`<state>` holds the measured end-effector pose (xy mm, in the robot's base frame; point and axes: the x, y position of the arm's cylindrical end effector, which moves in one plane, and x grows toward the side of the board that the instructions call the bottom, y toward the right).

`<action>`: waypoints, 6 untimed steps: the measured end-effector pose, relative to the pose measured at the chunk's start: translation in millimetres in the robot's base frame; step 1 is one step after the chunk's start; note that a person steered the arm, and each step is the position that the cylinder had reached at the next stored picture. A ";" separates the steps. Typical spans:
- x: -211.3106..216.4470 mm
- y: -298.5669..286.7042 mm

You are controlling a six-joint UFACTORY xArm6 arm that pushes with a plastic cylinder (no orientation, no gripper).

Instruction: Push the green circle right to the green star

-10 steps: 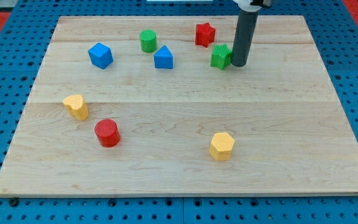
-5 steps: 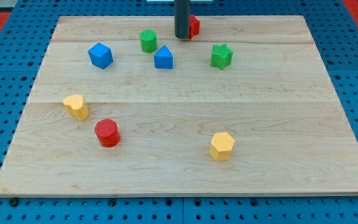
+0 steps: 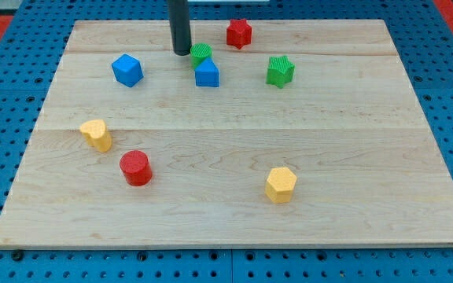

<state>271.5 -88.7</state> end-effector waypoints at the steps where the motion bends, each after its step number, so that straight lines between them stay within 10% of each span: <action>1: 20.9 25.0; 6: 17.6 211.4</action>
<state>289.2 122.6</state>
